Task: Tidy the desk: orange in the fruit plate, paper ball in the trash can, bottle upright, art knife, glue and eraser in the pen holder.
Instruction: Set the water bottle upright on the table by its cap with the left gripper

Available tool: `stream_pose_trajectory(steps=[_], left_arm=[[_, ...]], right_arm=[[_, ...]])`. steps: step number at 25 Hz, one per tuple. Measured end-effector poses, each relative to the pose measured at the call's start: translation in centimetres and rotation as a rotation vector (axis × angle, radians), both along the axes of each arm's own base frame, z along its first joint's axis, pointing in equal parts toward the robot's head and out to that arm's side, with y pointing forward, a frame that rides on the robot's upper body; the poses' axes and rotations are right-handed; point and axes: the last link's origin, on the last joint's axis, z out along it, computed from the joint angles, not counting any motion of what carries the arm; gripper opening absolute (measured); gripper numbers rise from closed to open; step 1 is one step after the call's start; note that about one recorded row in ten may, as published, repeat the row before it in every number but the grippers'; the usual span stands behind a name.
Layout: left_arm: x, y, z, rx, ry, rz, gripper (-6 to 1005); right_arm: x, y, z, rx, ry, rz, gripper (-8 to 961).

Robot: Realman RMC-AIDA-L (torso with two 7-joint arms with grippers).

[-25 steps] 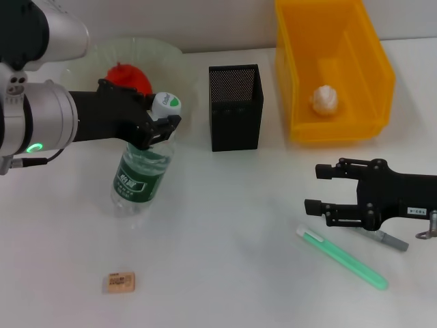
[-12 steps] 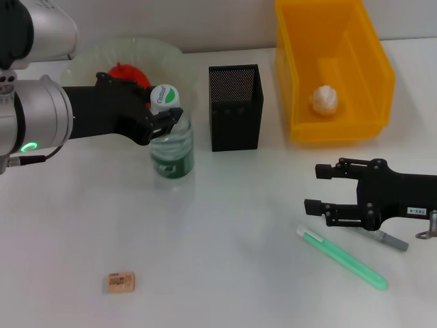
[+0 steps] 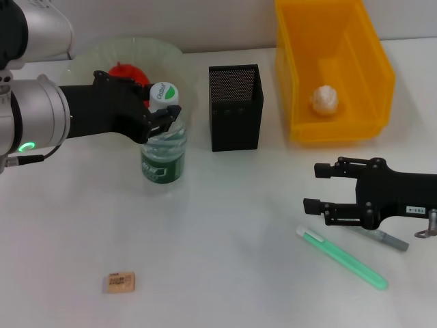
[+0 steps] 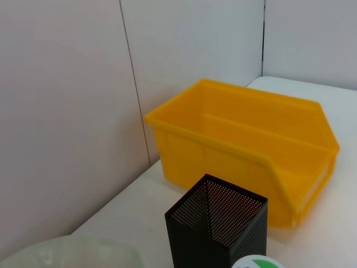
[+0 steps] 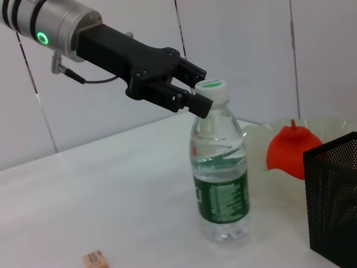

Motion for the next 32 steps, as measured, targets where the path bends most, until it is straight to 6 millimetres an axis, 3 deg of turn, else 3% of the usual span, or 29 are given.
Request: stream_pose_trajectory(steps=[32], left_arm=[[-2.2,0.1,2.1,0.070,-0.023,0.078,441]], right_arm=[[-0.5,0.5,-0.2,-0.001,0.002,0.012,742]])
